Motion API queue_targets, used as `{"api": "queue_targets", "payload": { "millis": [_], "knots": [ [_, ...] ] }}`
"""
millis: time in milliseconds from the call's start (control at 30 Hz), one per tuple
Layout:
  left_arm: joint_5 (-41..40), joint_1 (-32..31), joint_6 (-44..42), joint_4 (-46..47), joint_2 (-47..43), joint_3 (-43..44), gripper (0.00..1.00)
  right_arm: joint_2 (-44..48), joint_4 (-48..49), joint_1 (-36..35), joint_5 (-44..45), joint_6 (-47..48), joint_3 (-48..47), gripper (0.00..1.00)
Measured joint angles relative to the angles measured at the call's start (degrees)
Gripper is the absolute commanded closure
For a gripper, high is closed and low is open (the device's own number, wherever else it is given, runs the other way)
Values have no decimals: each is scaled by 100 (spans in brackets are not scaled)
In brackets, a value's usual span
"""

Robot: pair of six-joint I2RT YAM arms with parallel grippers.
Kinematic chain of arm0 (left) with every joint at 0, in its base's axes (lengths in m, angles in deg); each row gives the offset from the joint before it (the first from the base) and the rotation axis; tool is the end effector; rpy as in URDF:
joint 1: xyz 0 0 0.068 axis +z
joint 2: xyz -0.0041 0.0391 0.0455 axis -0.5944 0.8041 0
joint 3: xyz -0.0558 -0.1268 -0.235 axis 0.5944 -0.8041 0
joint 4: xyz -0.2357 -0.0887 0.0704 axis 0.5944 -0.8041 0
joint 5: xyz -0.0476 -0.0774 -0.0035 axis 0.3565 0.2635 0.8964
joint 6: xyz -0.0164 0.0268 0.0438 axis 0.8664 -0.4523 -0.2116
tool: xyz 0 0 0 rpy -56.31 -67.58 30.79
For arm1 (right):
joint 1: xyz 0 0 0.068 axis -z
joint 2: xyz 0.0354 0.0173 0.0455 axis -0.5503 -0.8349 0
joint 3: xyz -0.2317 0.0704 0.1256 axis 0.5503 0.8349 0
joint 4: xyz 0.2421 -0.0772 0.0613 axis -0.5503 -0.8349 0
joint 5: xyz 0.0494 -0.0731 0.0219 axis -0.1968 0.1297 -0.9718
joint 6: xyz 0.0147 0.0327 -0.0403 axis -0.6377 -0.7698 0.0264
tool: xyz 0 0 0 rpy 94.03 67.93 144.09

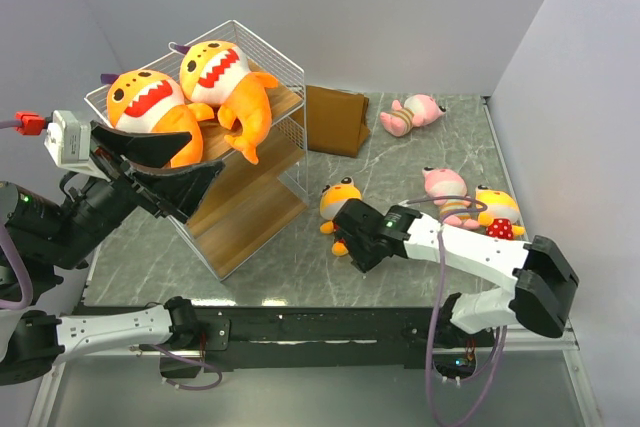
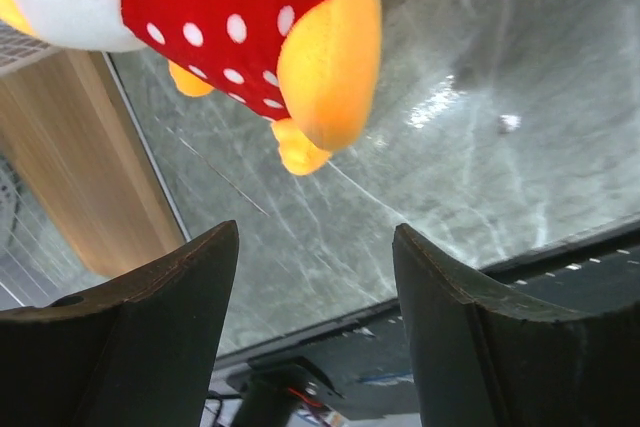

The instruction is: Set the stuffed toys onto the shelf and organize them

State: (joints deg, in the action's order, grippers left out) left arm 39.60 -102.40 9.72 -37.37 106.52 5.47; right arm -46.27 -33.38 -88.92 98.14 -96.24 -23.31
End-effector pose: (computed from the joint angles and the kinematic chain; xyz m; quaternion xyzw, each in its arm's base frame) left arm 0.0315 -0.0381 0.5481 0.1238 0.6021 -0.4144 0.6711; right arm 0.1411 0.1901 0.2272 0.4265 0.8791 0.1484 0.1526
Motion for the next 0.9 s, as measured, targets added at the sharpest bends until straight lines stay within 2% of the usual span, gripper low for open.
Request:
{"api": "queue_targets", "payload": {
  "millis": [433, 533, 633, 667, 733, 767, 900],
  "knots": [
    [-2, 0, 2, 0, 9, 0, 4, -501, 494, 146, 535, -326, 168, 30],
    [-2, 0, 0, 0, 24, 0, 4, -645, 584, 229, 603, -289, 260, 33],
    [-2, 0, 2, 2, 26, 0, 3, -848, 758, 354, 645, -190, 341, 47],
    [-4, 0, 2, 4, 24, 0, 4, -887, 868, 400, 656, -149, 409, 65],
    [-9, 0, 4, 22, 20, -15, 4, -876, 1123, 466, 706, -68, 553, 85],
    [-11, 0, 2, 28, 15, -31, 4, -835, 1292, 483, 761, -33, 632, 100],
    [-28, -2, 2, 28, 15, -52, 4, -520, 1569, 487, 927, 350, 780, 100]
  ]
}}
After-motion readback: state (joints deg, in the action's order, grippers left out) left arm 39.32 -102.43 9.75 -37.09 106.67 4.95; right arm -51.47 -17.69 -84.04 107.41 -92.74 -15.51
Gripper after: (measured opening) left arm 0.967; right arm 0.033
